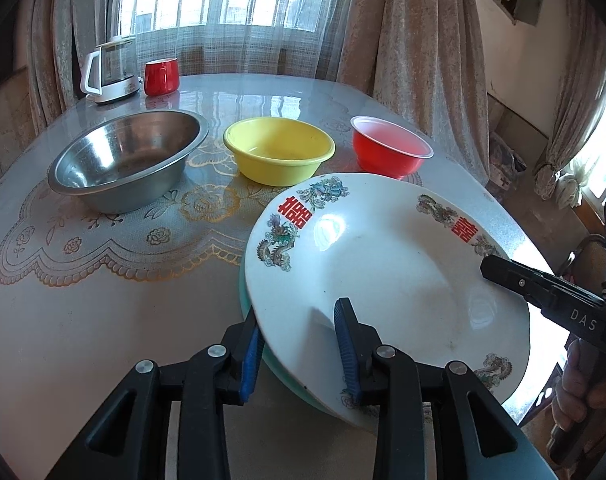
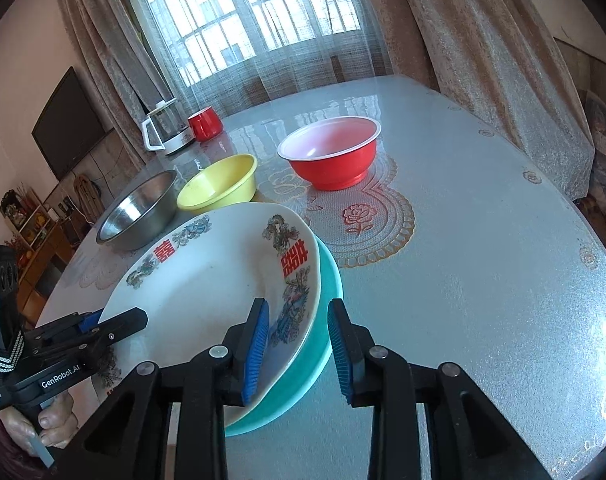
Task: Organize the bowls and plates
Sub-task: 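Carry the large plate with the right tool and lower onto the stacked plates, then open the right tool and release the large plate, then move the right tool to the rim of the steel basin, then close the right tool on the steel basin's rim and lift, then carry the steel basin with the right tool and set it beside the plate stack, then open the right tool and move it to the yellow bowl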
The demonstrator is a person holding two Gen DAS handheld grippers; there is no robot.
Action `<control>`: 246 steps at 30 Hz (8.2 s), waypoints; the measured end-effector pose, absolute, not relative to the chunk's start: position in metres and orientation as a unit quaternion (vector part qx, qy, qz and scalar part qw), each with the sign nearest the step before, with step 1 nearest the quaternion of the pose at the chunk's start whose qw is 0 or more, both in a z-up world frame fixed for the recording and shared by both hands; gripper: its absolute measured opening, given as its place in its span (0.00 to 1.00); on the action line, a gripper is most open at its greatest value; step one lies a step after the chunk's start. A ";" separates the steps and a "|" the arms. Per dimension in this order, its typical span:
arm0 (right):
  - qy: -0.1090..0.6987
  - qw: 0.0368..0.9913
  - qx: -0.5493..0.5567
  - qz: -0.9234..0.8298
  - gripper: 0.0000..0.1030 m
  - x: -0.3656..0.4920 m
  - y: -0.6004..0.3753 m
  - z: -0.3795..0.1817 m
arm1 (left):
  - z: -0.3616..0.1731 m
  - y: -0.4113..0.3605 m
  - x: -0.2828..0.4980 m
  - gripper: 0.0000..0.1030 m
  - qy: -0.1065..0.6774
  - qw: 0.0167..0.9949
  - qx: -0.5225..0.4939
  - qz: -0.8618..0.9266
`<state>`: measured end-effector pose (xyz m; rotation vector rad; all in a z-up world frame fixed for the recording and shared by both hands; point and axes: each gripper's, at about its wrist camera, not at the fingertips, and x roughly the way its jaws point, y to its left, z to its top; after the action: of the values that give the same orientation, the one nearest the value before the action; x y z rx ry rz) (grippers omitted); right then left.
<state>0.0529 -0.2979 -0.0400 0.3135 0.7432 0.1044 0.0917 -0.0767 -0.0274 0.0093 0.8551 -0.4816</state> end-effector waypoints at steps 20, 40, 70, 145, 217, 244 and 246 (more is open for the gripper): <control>0.347 0.927 0.144 0.013 0.24 0.058 -0.285 -0.051 | -0.025 -0.084 0.087 0.34 0.395 0.894 0.035 -0.206; 0.345 0.928 0.139 -0.029 0.36 0.046 -0.283 -0.026 | -0.010 -0.046 0.075 0.43 0.378 0.906 -0.015 -0.192; 0.361 0.918 0.072 0.144 0.39 0.058 -0.168 0.003 | -0.032 0.042 0.061 0.45 0.405 0.907 -0.064 -0.094; 0.493 0.841 0.107 0.195 0.28 0.208 -0.088 -0.014 | -0.002 0.104 0.162 0.32 0.409 0.902 -0.120 -0.066; 0.394 0.891 0.211 0.078 0.29 0.134 -0.229 0.004 | 0.038 0.010 0.109 0.30 0.379 0.918 -0.009 -0.115; 0.444 0.846 0.292 0.043 0.16 0.258 -0.270 -0.042 | -0.009 -0.064 0.276 0.31 0.494 0.846 -0.111 -0.167; 0.442 0.849 0.285 0.045 0.14 0.258 -0.269 -0.043 | -0.012 -0.068 0.277 0.19 0.496 0.843 -0.106 -0.175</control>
<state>0.2583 -0.2687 -0.0433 0.6009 0.9306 0.0959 0.2773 -0.0677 -0.0125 -0.2247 1.0483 -0.3702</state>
